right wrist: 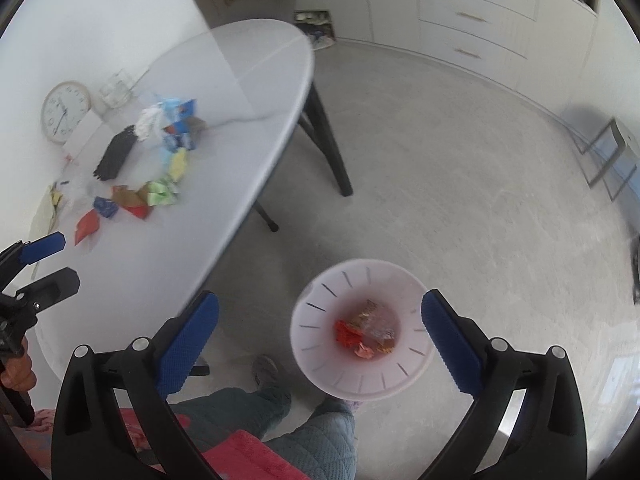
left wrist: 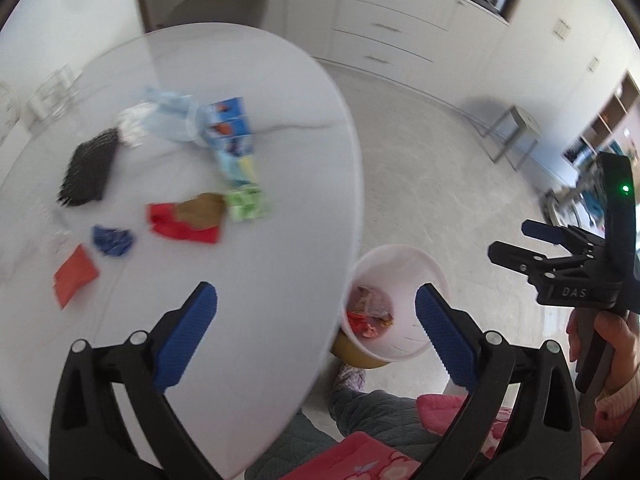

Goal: Collect trash
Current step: 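Grasp the clear plastic bottle with left tool while right tool grasps the blue-yellow cloth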

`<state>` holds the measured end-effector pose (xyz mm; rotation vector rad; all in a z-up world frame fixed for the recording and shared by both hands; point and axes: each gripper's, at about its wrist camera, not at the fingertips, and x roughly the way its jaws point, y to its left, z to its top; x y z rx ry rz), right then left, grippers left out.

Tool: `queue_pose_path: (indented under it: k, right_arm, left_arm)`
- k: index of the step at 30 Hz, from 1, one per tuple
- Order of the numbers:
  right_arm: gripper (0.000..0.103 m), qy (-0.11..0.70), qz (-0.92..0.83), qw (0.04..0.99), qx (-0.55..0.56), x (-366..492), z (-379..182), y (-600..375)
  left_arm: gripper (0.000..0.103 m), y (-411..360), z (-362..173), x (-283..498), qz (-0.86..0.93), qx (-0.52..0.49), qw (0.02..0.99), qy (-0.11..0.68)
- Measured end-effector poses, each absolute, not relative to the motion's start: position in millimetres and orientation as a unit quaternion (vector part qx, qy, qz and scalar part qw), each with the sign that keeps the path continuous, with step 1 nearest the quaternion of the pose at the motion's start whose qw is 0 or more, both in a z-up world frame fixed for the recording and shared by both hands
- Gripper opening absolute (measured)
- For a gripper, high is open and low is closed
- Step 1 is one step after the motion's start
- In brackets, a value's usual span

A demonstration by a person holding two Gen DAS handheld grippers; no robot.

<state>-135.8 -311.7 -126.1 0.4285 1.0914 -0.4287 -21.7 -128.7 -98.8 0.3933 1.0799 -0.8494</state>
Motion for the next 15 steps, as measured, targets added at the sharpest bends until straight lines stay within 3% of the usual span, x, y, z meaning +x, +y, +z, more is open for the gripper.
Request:
queue_pose_path:
  k: [15]
  right_arm:
    - [0.100, 0.516, -0.101, 0.840, 0.134, -6, -121, -194]
  left_arm:
    - [0.095, 45, -108, 97, -0.243, 0.057, 0.809, 0.532]
